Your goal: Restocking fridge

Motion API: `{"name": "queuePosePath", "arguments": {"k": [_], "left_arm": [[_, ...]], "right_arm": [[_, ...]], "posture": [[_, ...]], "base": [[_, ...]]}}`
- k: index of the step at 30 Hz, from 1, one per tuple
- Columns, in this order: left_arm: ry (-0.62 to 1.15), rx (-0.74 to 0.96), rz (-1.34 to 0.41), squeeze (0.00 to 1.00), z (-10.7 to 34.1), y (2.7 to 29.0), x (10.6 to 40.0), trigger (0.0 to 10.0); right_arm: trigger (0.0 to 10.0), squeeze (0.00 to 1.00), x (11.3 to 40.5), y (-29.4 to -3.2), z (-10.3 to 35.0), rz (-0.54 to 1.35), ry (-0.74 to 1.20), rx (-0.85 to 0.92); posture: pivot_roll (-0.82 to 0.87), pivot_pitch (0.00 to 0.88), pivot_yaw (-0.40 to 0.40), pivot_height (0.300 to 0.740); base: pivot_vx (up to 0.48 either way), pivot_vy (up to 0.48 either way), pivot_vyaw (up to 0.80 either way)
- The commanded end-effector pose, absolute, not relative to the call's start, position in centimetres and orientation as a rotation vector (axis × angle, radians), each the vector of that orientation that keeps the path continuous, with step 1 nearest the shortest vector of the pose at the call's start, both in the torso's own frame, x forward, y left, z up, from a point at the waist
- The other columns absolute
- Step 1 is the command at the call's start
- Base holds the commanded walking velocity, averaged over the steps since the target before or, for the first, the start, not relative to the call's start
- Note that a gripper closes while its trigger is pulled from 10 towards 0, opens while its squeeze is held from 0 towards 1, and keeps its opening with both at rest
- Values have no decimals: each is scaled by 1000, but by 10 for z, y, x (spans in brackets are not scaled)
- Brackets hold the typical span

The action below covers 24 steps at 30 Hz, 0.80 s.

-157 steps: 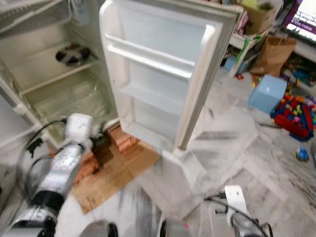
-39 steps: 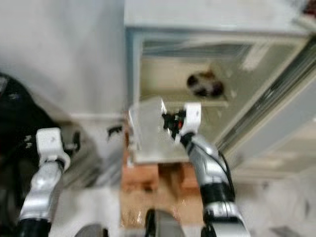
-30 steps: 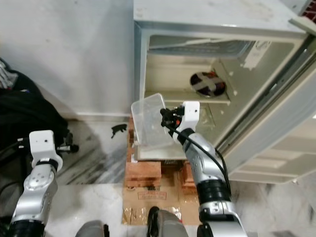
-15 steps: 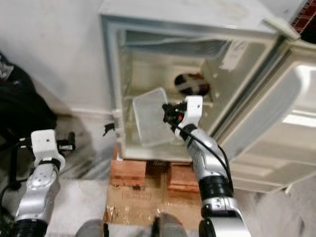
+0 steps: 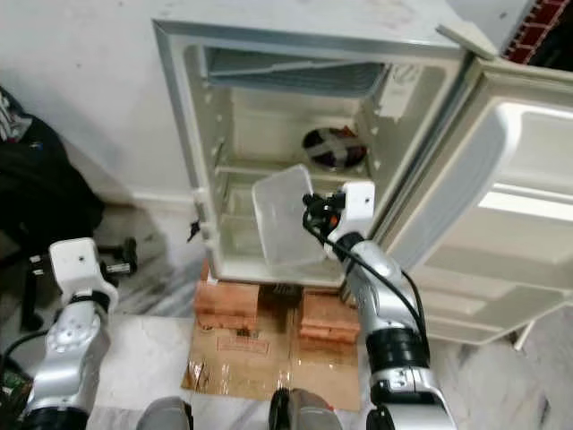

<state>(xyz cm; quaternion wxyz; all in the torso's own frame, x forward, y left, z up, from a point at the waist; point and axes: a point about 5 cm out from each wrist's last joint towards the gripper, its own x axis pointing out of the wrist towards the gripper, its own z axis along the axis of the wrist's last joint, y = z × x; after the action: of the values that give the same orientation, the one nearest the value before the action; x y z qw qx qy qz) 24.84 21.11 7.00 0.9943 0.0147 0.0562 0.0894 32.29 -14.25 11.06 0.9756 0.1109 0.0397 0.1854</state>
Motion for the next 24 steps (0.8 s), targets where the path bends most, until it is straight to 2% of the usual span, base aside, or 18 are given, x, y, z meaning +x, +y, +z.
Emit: {"name": "queuePosePath", "arguments": {"k": [1,3,6,11,14,21,24], "left_arm": [[60,34,117,0,79,203,248,10000],[42,50,90,0,82,202,245,10000],[0,82,20,0,90,196,223,10000],[10,51,-2,0,89,191,209,10000],[12,54,24,0,90,193,205,10000],[37,70,45,0,94,196,183,10000],[50,80,48,0,93,197,178,10000]], "right_arm": [[10000,0,321,-145,117,355,49,196],[10000,0,318,-146,118,351,45,197],[10000,0,300,-144,120,355,17,176],[10000,0,286,-139,112,357,51,164],[10000,0,281,-141,114,340,29,99],[10000,0,239,-165,115,330,69,18],[10000,0,226,-174,112,310,91,59]], "posture": [[49,105,-64,740],[51,106,-64,740],[58,116,-66,740],[67,125,-70,740],[70,131,-73,740],[64,145,-66,740],[57,148,-65,740]], "base": [[0,0,0],[0,0,0],[0,0,0],[0,0,0],[0,0,0],[0,0,0],[0,0,0]]}}
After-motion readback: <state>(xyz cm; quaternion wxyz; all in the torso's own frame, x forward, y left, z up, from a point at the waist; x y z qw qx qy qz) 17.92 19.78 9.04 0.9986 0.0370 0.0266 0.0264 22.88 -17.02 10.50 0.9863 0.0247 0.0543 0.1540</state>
